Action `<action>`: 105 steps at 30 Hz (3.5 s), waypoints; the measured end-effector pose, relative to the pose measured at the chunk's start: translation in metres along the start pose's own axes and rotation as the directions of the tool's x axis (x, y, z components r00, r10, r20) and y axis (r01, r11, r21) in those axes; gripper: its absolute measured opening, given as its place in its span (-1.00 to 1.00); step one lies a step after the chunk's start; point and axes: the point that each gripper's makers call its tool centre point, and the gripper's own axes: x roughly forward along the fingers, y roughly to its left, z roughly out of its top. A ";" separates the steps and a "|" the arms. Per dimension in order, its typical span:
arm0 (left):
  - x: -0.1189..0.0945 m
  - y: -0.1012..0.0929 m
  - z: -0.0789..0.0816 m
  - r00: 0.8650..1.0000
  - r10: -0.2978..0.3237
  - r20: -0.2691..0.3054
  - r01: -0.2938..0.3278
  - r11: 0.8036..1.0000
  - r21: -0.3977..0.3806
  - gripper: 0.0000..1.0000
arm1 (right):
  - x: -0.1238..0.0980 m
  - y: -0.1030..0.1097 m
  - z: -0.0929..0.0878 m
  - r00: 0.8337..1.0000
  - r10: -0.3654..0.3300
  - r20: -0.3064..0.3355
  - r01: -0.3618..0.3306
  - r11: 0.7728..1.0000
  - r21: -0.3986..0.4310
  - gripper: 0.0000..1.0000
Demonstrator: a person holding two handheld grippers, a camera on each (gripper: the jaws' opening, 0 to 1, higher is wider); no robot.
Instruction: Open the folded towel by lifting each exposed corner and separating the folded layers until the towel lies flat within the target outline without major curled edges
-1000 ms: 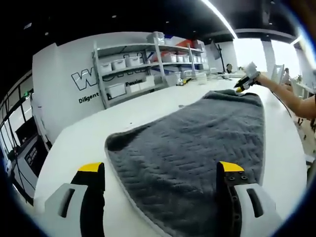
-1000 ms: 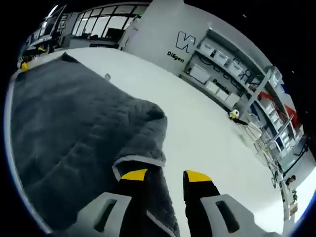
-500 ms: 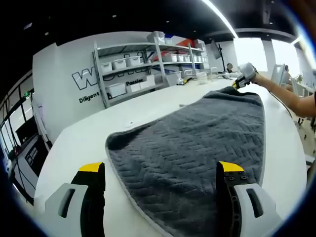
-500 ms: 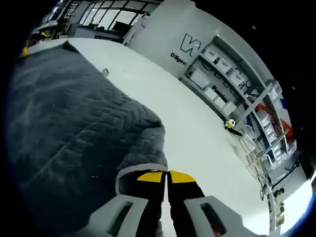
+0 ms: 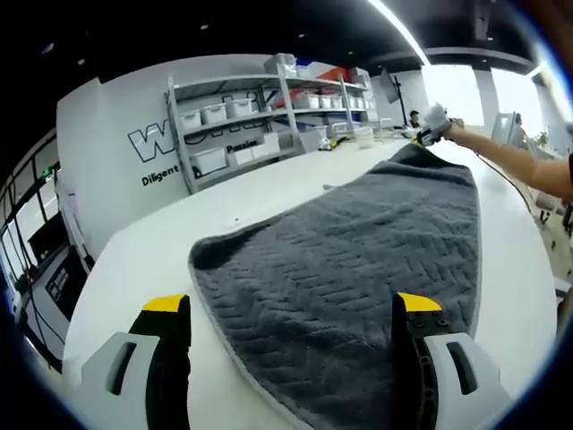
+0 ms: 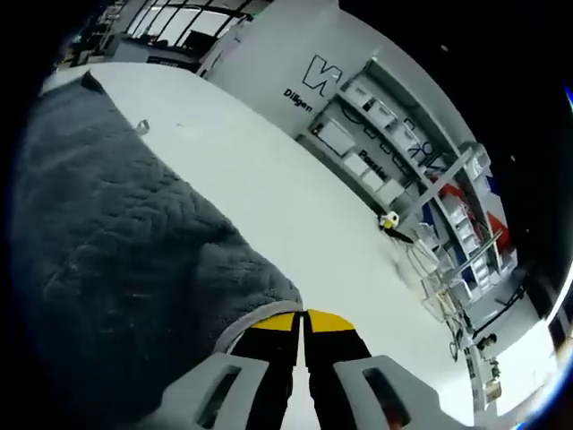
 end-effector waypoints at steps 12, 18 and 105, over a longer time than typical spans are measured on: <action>0.002 0.002 -0.005 1.000 0.002 -0.016 -0.002 1.000 -0.005 0.83 | 0.030 -0.015 -0.015 0.996 -0.048 -0.078 0.041 0.995 -0.089 -1.00; 0.002 0.002 -0.006 1.000 0.003 -0.020 -0.004 1.000 -0.006 0.83 | 0.040 -0.013 -0.025 0.993 -0.047 -0.108 0.038 0.996 -0.083 -0.98; -0.040 -0.075 -0.054 0.965 -0.219 -0.143 0.217 0.976 -0.031 -0.88 | -0.178 0.132 -0.026 0.902 0.373 0.218 -0.418 0.882 0.220 0.98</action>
